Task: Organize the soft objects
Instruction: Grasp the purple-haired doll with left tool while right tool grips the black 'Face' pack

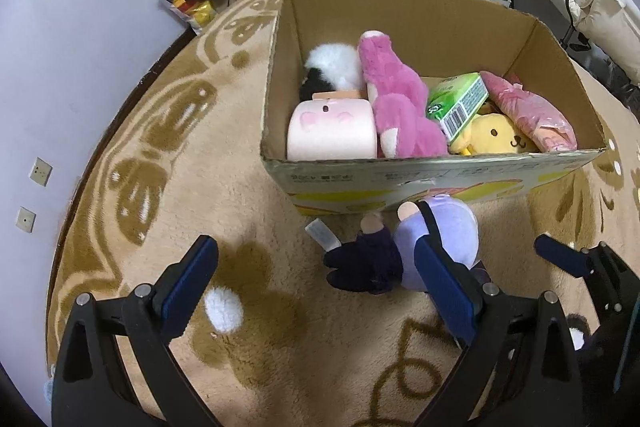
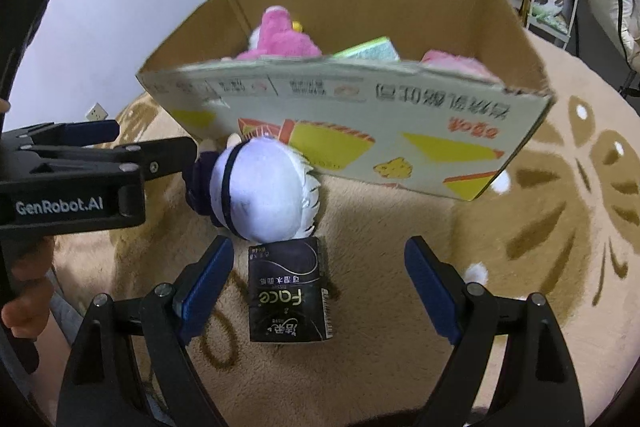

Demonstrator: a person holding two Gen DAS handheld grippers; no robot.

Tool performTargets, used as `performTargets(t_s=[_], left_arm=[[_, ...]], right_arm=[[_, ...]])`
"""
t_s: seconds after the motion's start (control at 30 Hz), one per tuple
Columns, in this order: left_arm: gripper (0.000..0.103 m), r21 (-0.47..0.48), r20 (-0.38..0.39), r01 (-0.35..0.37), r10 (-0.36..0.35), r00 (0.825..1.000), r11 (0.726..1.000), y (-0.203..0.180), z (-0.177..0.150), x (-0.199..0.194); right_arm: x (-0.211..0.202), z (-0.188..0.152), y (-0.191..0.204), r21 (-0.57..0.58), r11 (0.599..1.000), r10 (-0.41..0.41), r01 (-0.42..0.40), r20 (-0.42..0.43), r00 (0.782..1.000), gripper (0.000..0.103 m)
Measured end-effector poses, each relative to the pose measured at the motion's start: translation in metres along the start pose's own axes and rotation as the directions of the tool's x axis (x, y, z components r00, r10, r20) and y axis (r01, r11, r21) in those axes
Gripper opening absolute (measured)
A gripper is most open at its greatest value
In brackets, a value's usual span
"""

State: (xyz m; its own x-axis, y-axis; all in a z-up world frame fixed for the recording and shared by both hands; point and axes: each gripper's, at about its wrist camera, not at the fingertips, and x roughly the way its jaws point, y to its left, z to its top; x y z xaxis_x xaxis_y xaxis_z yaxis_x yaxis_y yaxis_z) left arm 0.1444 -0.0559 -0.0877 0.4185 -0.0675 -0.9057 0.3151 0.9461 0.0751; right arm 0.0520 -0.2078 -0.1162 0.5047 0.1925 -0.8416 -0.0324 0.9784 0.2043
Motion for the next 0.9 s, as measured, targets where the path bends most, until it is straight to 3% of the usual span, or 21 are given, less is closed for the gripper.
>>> performTargets(t_s=[0.7,0.9], left_arm=[[0.098,0.034,-0.058,0.137,-0.135,0.989,0.99,-0.019,0.003,0.02],[0.098,0.033,-0.084,0.175,-0.172,0.982,0.984,-0.023,0.003,0.029]], right_arm=[[0.046,-0.003,0.0,-0.003,1.0,0.01,-0.01,-0.113,0.994,0.09],[0.046,-0.003,0.003,-0.012,1.0,0.015,-0.016,-0.108,0.994,0.069]])
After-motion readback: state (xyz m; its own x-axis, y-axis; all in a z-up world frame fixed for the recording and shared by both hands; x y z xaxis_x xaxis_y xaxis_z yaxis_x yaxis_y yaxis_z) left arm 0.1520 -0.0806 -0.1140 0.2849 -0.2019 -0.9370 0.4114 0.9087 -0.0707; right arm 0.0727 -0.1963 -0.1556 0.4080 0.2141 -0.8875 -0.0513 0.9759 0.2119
